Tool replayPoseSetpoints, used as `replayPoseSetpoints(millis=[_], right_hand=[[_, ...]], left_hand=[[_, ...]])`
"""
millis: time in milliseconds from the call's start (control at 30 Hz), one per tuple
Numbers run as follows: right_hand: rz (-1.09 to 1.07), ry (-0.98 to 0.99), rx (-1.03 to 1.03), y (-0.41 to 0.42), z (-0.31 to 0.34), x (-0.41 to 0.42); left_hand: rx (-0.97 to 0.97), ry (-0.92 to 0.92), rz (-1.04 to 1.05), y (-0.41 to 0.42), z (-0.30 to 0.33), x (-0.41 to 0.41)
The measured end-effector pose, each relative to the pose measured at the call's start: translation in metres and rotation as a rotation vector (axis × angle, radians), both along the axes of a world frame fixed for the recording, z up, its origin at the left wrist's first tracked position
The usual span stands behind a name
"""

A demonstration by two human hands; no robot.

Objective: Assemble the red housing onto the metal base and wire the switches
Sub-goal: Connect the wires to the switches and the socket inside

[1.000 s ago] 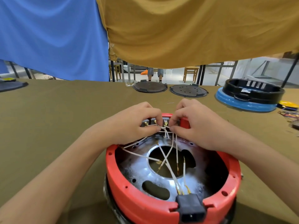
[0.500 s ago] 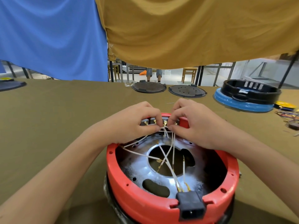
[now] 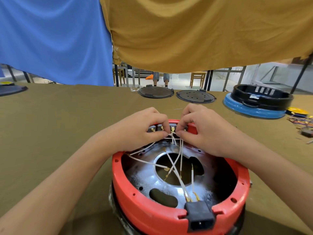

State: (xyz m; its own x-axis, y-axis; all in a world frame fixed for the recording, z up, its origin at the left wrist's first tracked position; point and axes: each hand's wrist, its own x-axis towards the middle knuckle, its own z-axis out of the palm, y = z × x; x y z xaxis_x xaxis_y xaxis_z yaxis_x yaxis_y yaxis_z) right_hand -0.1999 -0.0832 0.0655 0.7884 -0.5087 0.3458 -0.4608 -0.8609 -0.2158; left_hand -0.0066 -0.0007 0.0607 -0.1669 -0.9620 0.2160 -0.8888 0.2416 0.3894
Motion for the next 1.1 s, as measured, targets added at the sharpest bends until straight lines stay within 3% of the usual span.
replayPoseSetpoints(millis=[567,1100], right_hand=[[-0.061,0.012,-0.112,0.002,-0.002,0.007],[-0.111,0.060,-0.038,-0.001,-0.001,0.014]], left_hand=[[-0.044,-0.123,0.043,-0.005,-0.002,-0.004],[-0.066,-0.275,0.160,-0.014,0.007,-0.006]])
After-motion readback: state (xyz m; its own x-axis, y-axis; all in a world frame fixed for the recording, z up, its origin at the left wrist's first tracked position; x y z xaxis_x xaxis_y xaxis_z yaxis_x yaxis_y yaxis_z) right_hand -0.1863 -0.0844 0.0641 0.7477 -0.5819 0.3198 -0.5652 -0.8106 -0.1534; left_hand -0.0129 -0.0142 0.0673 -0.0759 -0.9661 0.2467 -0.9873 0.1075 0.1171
